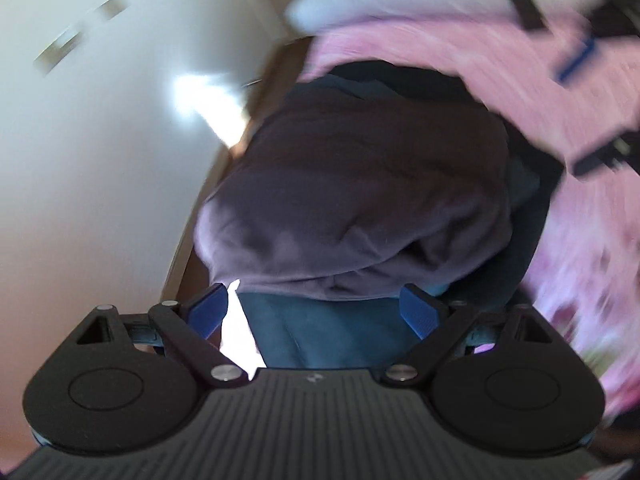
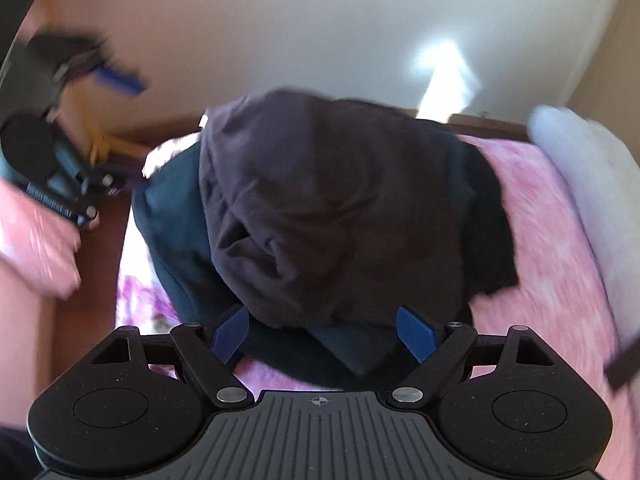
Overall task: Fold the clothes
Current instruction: 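Reach both grippers into the pile and grasp the dark brown shirt, then lift the dark brown shirt off the pile with both grippers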
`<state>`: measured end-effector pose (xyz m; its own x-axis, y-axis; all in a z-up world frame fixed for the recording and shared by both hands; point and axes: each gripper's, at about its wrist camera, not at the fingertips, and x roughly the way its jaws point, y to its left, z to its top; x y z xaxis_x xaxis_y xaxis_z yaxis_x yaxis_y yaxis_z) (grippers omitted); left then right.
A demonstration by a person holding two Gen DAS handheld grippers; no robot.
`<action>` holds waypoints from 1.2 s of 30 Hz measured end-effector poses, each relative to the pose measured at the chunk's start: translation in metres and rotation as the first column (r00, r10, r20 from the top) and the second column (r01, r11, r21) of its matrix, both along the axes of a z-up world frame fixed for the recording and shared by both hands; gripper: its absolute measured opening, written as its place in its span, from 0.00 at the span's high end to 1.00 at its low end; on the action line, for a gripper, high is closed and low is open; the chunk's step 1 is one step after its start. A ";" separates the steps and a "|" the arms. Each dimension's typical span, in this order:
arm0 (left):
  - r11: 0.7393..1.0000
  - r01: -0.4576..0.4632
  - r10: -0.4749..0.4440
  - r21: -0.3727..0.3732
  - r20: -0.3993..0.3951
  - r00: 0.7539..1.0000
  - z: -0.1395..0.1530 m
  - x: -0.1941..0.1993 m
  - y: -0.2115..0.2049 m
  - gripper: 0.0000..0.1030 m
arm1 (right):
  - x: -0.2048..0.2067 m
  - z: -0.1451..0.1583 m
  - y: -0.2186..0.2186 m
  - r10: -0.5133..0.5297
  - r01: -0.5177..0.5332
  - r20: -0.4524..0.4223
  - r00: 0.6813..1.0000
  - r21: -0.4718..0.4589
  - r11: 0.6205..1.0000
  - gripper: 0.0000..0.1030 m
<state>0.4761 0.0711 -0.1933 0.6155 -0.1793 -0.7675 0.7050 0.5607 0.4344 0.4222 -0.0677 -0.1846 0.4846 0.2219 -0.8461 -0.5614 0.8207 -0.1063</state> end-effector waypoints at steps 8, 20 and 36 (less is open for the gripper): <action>0.898 0.422 -0.425 0.126 -0.006 0.905 -0.086 0.039 0.007 0.25 | 0.061 -0.079 0.049 0.150 -0.161 -0.107 0.983 -0.100 0.982 0.17; 0.857 0.515 -0.513 0.012 -0.054 0.856 -0.053 0.079 -0.002 0.85 | 0.096 -0.046 0.036 0.051 -0.055 -0.065 0.997 -0.068 0.996 0.83; 0.860 0.499 -0.505 0.105 0.049 0.862 0.021 -0.032 -0.050 0.56 | -0.010 0.059 -0.020 -0.070 0.037 0.156 0.985 0.202 0.979 0.95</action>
